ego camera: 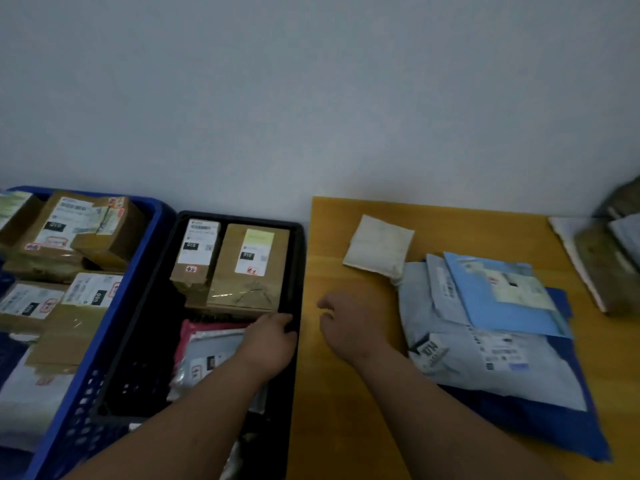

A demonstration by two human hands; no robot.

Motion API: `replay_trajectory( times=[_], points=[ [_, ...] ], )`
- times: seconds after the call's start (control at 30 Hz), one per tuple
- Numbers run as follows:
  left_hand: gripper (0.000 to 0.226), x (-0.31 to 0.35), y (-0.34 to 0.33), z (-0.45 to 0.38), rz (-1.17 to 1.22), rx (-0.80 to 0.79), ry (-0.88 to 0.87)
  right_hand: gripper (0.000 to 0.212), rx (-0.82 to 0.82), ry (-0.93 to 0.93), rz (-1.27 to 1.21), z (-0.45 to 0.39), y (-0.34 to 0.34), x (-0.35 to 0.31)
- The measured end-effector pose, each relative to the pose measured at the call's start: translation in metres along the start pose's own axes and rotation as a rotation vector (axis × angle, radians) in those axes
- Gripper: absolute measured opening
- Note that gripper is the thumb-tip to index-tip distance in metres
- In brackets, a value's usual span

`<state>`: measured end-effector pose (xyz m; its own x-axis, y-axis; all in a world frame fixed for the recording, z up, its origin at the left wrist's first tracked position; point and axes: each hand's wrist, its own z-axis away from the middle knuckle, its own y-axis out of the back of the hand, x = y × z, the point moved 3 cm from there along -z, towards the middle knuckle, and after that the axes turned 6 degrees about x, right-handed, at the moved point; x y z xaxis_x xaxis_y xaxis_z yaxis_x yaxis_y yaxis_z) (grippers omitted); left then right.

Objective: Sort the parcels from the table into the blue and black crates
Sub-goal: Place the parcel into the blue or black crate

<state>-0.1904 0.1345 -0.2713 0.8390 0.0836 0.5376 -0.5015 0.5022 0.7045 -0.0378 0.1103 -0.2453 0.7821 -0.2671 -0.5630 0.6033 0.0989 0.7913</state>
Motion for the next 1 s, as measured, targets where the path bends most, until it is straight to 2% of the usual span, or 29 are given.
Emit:
replay_trajectory(
  times=[0.13, 0.23, 0.3, 0.4, 0.53, 0.6, 0.77, 1.0],
  points=[
    [0.046, 0.062, -0.029, 0.01, 0.018, 0.004, -0.047, 0.035, 0.297, -0.009, 0.093, 0.019, 0.062, 0.056],
    [0.046, 0.099, -0.048, 0.014, 0.032, -0.006, -0.089, 0.025, 0.44, -0.108, 0.157, 0.036, 0.101, 0.1],
    [0.047, 0.12, -0.058, 0.015, 0.029, 0.004, -0.115, 0.034, 0.369, -0.225, 0.245, 0.044, 0.118, 0.131],
    [0.047, 0.146, -0.068, 0.013, 0.008, 0.025, -0.153, 0.058, 0.201, -0.375, 0.279, 0.049, 0.133, 0.169],
    [0.044, 0.17, -0.079, 0.011, 0.025, 0.029, -0.172, 0.084, 0.098, -0.461, 0.295, 0.047, 0.135, 0.197],
    [0.043, 0.176, -0.081, 0.012, 0.027, 0.023, -0.164, 0.087, 0.104, -0.472, 0.303, 0.046, 0.131, 0.205],
    [0.042, 0.181, -0.08, 0.011, 0.015, 0.033, -0.142, 0.047, 0.187, -0.343, 0.267, 0.035, 0.124, 0.206],
    [0.042, 0.193, -0.08, 0.013, 0.102, 0.012, -0.112, 0.014, 0.396, -0.275, 0.2, 0.039, 0.122, 0.204]
  ],
)
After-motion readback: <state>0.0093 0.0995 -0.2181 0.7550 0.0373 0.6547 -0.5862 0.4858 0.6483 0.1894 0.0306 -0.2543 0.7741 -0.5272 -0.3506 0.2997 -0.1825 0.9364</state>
